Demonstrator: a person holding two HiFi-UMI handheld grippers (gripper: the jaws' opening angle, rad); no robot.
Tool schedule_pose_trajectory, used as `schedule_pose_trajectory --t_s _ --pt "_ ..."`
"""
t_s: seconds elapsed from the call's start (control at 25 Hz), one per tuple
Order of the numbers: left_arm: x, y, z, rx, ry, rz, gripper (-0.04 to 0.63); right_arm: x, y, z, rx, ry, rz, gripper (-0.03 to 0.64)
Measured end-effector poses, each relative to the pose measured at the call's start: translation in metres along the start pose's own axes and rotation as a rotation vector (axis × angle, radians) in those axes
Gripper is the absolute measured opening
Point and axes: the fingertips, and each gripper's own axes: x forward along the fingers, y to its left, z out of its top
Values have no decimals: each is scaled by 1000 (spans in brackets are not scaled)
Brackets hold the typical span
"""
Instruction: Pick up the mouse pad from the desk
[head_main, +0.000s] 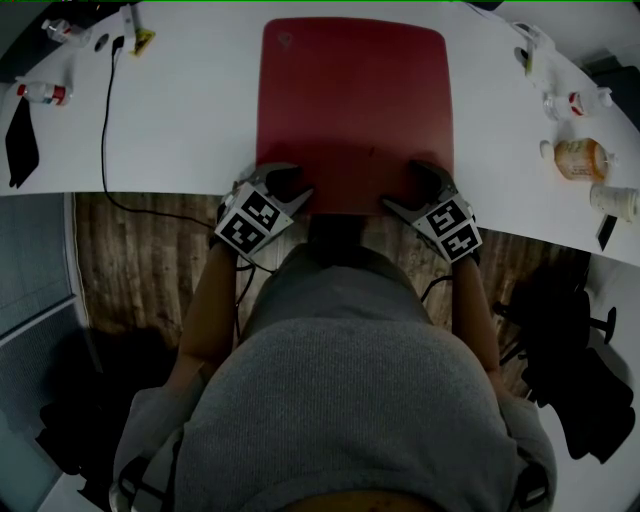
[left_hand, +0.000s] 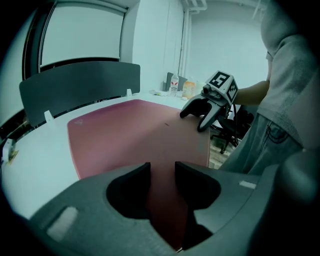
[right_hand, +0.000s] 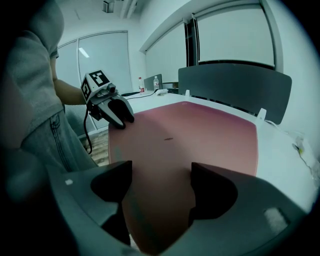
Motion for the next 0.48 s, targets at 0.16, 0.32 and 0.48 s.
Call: schedule_pose_trajectory --t_s 0.16,0.32,0.48 --pt "0 2 1 -18 4 3 152 -2 -3 0 10 -2 -8 347" --pt "-1 7 1 -41 6 17 125 -3 -11 2 40 -3 -31 277" --pt "0 10 2 -59 9 36 100 -4 -19 3 71 3 -62 222"
